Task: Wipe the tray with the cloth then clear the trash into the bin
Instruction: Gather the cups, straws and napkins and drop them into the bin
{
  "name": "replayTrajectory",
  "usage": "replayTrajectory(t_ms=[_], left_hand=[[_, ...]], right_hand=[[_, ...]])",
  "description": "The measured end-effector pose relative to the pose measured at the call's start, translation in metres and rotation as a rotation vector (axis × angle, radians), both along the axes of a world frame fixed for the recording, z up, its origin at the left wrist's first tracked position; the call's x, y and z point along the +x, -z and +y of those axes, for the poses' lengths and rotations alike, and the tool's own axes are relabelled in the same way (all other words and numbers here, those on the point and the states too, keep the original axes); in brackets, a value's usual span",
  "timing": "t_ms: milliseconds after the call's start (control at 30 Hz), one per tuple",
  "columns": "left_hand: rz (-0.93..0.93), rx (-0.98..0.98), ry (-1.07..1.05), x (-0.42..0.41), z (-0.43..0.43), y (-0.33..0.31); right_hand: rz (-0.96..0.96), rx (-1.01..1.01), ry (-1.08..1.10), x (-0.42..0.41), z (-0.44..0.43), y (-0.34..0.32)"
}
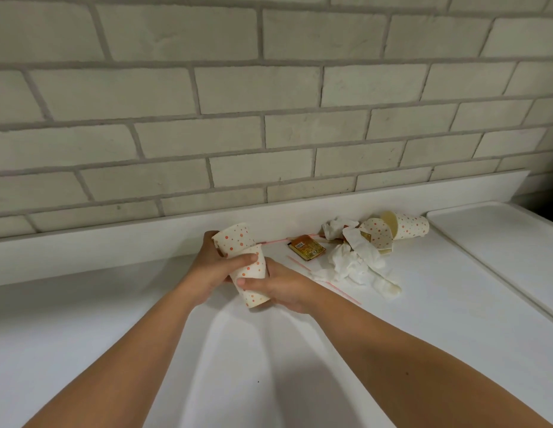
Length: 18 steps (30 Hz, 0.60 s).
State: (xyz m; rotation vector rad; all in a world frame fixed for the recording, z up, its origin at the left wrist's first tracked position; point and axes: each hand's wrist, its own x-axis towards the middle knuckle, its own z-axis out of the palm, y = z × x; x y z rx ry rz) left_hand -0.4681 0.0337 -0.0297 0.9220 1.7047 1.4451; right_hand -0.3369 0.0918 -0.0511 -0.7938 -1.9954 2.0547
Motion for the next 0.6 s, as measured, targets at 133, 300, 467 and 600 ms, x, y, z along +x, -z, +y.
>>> replayTrajectory(t_ms=[133, 300, 467, 600], left_hand=[[-0.007, 0.036, -0.079, -0.007, 0.0, 0.004], [-0.046, 0.04, -0.093, -0.016, -0.002, 0.006], [-0.042, 0.044, -0.076, -0.005, 0.004, 0.007], [-0.024, 0.044, -0.056, 0.006, 0.009, 0.002]], right_hand=[[-0.214, 0.268, 0.092, 0.009, 0.015, -0.014], [-0.828, 1.035, 0.518, 0.047, 0.071, -0.006], [-1.03, 0.874, 0.468, 0.078, 0.078, 0.014], [-0.967, 0.896, 0.426, 0.08, 0.077, 0.016]])
